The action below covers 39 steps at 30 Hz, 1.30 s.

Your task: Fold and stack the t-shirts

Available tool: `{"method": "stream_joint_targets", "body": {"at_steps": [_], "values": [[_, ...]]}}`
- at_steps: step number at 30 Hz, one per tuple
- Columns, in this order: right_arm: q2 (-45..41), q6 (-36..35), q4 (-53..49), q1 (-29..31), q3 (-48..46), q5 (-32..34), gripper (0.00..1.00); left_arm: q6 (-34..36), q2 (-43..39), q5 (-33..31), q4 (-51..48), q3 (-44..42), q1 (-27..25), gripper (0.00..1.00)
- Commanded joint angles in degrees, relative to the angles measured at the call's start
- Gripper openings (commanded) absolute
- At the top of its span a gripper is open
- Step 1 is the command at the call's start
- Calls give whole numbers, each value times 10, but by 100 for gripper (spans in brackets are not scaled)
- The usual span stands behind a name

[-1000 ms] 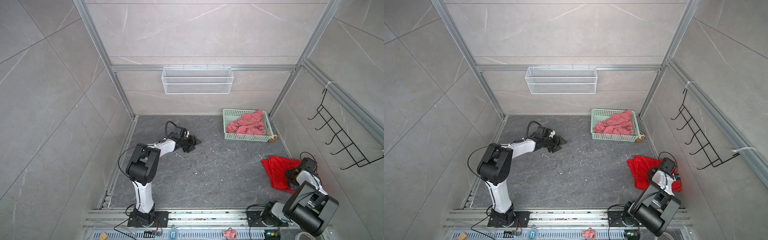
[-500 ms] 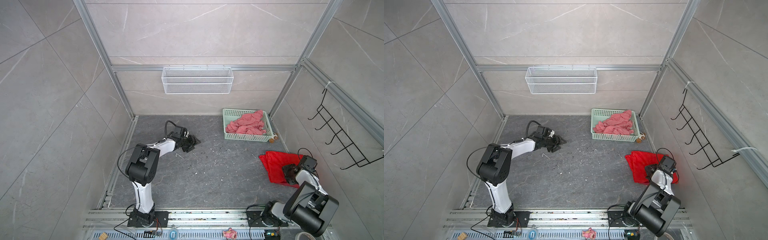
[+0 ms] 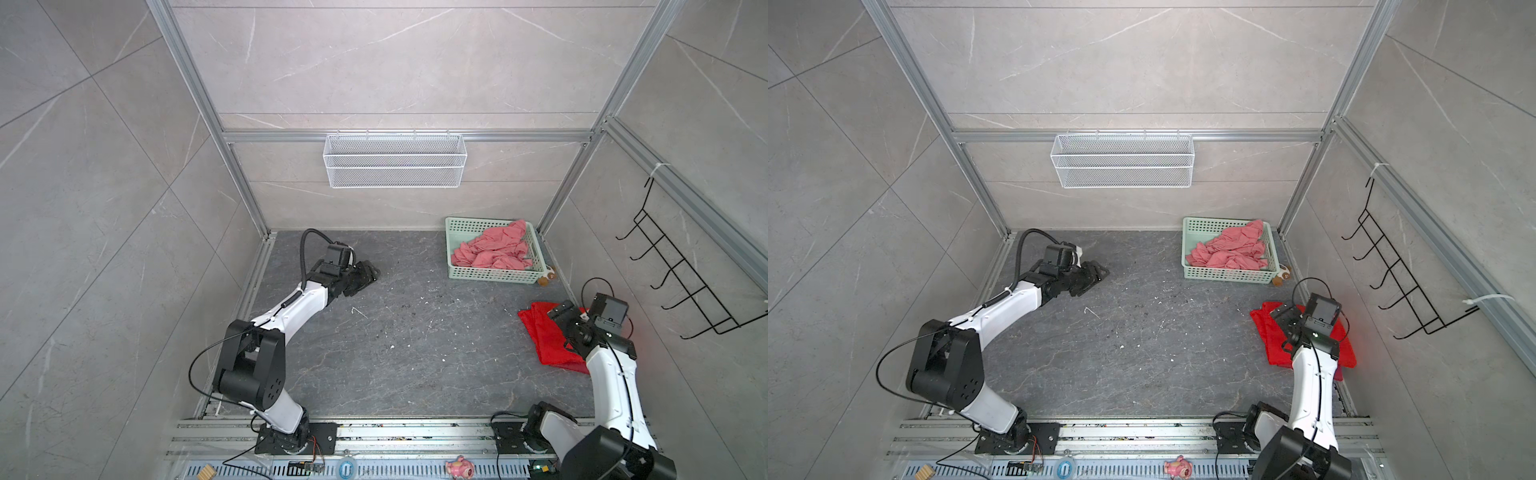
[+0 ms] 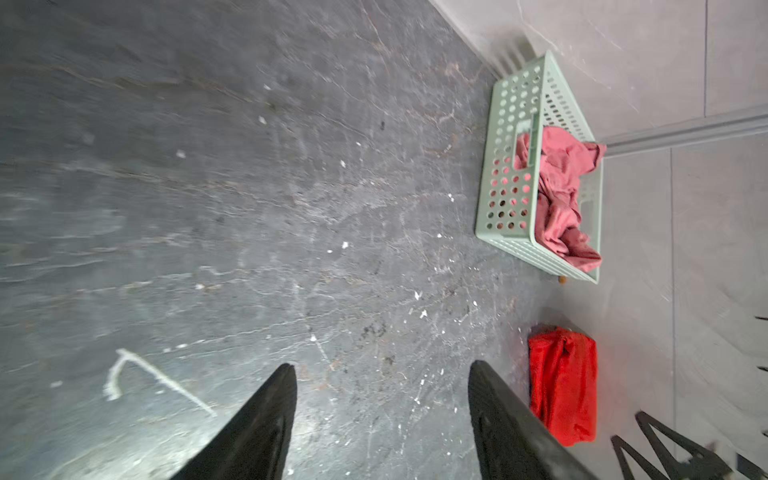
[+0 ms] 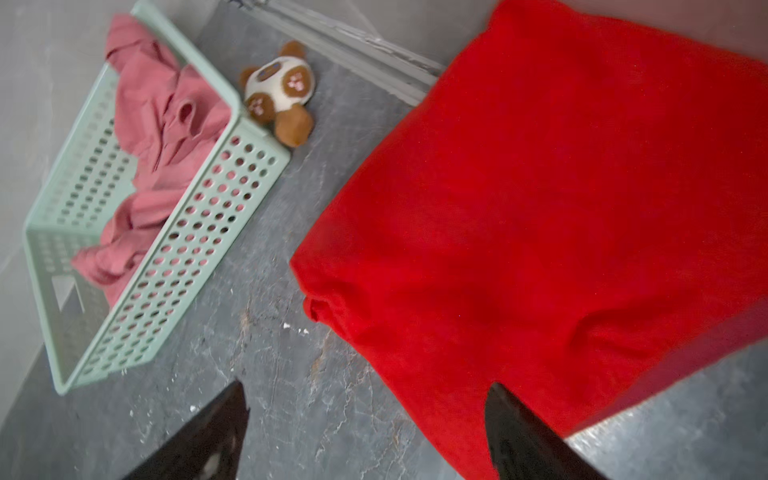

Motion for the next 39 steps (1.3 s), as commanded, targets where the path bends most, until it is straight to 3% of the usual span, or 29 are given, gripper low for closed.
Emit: {"method": "stream_joint_targets", "body": {"at_steps": [1,5,7,12,14,17,19,25,33,37,39], "values": [[-33,-44,25,44,-14,50,100,89,-73,-140,-31,-17,17,73],[-57,-62,76,78,-40,59,99,190,-156,-333,28,-86,38,87],[-57,-70,95,104,-40,75,99,217,-187,-361,74,-126,63,99],[-28,-114,137,231,-35,193,100,295,-218,-400,146,-209,107,100],[-9,-135,166,310,-39,276,100,316,-213,-432,176,-241,114,100],[34,-160,211,415,-40,409,100,318,-204,-432,218,-292,126,100],[64,-167,234,444,-41,444,100,328,-194,-430,265,-327,129,100],[83,-173,327,449,-87,426,100,379,-155,-414,462,-420,138,100],[149,-220,485,449,-146,389,99,400,-57,-327,619,-440,172,100],[184,-240,628,449,-197,374,99,400,-56,-305,611,-442,174,100],[203,-252,650,449,-196,374,100,400,-33,-301,634,-444,177,100]]}}
